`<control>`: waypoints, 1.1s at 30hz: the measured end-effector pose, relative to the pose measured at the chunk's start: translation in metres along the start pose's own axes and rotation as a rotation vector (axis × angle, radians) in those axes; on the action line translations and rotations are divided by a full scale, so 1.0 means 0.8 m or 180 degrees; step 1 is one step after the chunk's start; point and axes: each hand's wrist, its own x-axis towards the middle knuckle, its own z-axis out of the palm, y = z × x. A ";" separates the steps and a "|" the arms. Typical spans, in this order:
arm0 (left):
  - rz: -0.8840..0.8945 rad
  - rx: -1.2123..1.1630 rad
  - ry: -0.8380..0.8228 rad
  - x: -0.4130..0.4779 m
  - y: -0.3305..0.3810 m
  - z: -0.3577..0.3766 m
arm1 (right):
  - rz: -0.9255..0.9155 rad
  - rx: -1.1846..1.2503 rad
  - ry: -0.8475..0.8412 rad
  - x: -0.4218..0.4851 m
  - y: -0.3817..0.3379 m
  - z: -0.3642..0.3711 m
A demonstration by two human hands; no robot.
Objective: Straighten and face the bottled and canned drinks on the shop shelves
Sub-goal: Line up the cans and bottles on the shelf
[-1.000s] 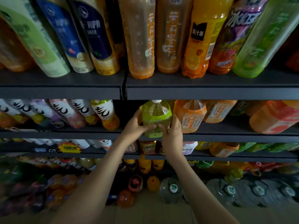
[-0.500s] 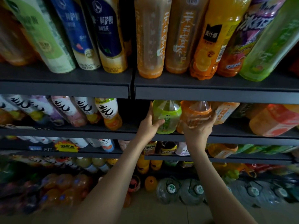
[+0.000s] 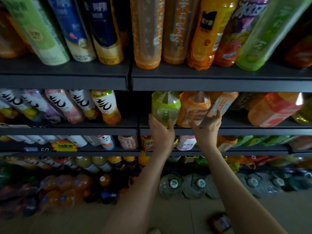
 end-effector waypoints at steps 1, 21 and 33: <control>-0.0033 -0.0005 0.0043 -0.004 0.000 0.008 | 0.0028 0.0015 -0.0049 -0.001 0.008 -0.010; 0.0361 -0.0111 -0.0459 -0.186 0.075 0.349 | 0.0628 -0.0041 0.0244 0.089 0.262 -0.258; 0.0953 -0.0195 0.0145 -0.140 0.122 0.441 | 0.0124 0.0151 0.0216 0.171 0.252 -0.276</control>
